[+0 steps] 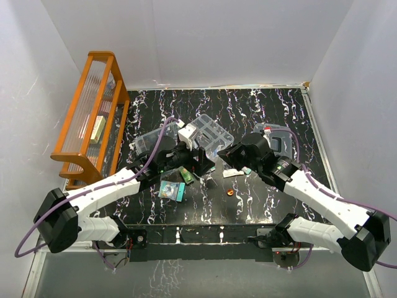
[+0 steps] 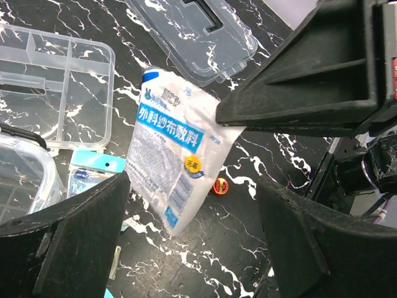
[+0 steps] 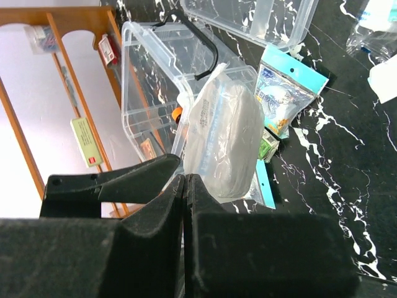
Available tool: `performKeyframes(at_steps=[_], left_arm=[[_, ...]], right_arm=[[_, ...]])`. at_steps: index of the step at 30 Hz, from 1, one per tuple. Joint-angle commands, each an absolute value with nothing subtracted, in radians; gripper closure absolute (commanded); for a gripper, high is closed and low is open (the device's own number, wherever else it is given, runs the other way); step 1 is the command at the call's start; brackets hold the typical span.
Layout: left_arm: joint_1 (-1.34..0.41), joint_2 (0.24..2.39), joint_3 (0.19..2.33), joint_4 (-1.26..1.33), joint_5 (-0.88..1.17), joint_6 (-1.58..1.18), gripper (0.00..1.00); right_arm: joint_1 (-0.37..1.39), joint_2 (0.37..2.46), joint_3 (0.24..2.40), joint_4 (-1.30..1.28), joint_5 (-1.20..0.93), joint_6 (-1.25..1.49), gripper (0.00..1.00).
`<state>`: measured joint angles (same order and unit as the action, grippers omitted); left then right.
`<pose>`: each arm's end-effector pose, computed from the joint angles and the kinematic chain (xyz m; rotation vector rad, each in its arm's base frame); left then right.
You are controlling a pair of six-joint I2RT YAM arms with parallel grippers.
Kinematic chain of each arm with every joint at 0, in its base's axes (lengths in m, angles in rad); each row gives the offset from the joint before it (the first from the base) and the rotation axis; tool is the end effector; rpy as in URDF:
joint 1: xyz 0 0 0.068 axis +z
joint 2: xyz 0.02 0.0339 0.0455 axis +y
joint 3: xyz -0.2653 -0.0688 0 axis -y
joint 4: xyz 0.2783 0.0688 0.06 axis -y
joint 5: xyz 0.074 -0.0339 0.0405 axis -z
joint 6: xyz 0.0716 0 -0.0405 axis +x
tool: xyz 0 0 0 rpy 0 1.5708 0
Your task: Organize the medicine kit
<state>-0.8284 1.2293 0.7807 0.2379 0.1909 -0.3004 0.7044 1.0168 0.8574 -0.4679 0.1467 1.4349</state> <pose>0.2260 -0.2664 0.2667 0.6313 1.7775 -0.9657 0.2216 0.1746 0.2692 0.9366 2.1985 0.9842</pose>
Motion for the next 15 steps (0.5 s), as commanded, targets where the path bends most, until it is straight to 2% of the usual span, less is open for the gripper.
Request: performKeyframes(at_steps=[1,8,15], left_arm=[[-0.842,1.250,0.753,0.350,0.179,-0.309,0.21],[-0.846,1.292,0.742,0.395,0.134,-0.254,0.23],[-0.847,1.357,0.771,0.479,0.263,-0.214,0.23]], right_arm=[[0.699,1.037,0.898,-0.404,0.207,1.547,1.00],[0.699,1.033,0.885,-0.400,0.201,1.623,1.00],[0.699,1.025,0.877,-0.426,0.214,1.683,1.00]])
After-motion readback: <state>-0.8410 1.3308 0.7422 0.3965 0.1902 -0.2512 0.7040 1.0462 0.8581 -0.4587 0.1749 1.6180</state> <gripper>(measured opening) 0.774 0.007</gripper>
